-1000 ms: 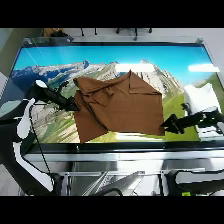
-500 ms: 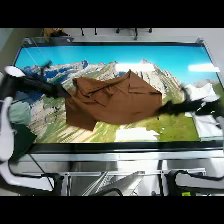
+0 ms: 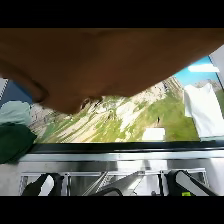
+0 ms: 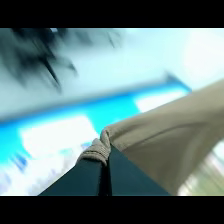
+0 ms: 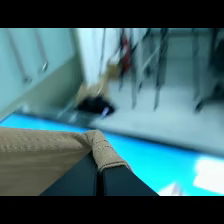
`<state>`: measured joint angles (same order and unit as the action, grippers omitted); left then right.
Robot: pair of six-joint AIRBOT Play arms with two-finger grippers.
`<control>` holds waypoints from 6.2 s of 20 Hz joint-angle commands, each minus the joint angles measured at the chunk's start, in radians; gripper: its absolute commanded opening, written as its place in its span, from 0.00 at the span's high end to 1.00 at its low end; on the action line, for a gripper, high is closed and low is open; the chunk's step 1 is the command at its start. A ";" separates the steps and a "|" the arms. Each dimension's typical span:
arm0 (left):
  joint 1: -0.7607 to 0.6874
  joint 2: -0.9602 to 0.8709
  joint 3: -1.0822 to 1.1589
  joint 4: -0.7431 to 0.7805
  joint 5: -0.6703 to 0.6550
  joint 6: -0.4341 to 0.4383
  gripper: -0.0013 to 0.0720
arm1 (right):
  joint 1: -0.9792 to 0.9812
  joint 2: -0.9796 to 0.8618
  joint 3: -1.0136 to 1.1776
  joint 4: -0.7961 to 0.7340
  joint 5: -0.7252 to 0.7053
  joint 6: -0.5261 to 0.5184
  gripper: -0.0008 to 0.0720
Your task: Fold the shirts.
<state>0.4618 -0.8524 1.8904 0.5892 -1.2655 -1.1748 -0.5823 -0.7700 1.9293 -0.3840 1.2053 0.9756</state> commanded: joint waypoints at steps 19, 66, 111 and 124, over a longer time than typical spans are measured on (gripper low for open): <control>-0.389 -0.735 -0.314 0.327 0.326 0.081 0.96 | 0.334 -0.754 -0.199 -0.193 -0.149 -0.059 0.96; -0.251 -0.330 -1.321 0.407 0.091 -0.253 0.03 | -0.018 -0.508 -0.784 -0.507 0.126 0.089 0.49; -0.307 -0.402 -0.854 0.116 0.177 -0.089 0.96 | 0.188 -0.467 -0.806 -0.135 -0.142 -0.007 0.95; -0.361 -0.896 -0.385 0.123 0.065 -0.117 0.07 | 0.129 -0.651 -0.593 -0.248 -0.169 -0.156 0.24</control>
<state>0.0864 -1.7119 1.4425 0.7086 -1.1294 -1.2831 -0.4412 -1.4017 1.2583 -0.4812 1.0134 0.7635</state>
